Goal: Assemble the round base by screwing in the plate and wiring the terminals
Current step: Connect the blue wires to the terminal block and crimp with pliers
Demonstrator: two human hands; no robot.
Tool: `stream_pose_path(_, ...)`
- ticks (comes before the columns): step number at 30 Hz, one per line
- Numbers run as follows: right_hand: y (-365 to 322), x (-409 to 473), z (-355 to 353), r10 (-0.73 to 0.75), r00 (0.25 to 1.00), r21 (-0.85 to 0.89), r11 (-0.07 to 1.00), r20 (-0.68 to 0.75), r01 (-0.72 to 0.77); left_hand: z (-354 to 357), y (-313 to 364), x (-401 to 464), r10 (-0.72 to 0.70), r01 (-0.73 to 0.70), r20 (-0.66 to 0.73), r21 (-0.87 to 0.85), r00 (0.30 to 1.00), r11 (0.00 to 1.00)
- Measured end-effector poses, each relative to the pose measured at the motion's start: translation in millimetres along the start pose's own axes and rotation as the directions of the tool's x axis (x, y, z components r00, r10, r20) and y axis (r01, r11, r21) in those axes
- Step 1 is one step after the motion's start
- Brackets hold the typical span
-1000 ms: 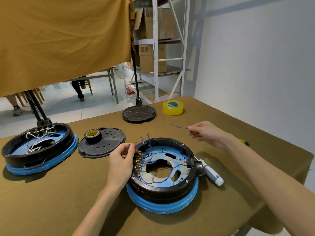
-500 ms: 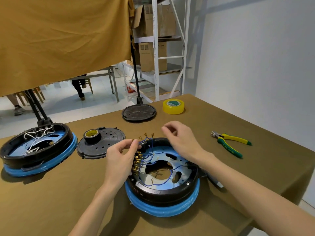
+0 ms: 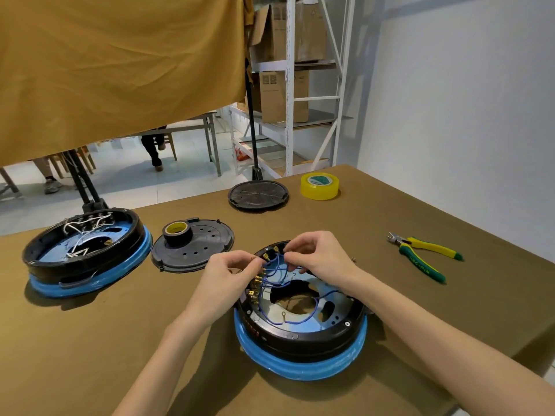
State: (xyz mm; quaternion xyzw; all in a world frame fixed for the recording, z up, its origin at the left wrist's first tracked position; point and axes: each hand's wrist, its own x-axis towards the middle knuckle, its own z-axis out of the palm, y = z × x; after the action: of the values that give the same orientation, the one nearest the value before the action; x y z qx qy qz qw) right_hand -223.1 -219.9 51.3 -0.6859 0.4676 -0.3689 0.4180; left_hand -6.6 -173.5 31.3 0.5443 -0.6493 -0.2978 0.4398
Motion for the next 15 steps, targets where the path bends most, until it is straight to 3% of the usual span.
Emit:
stream_pose_path(4, 1, -4, -13, -0.009, 0.992, -0.053, 0.998, 0.128, 0.016, -7, -1, -1, 0.054, -0.062, 0.062, 0.124, 0.997, 0.99)
stream_pose_path(9, 10, -3, -12, -0.12, 0.99, -0.176, 0.979, -0.074, 0.105, 3, -2, -4, 0.108, -0.104, -0.011, 0.211, 0.994, 0.972)
stream_pose_path(15, 9, -3, -9, -0.123, 0.991, -0.254, 0.961, -0.049, 0.107, 6, -5, -2, 0.134, -0.135, 0.035, 0.44, 0.99, 0.888)
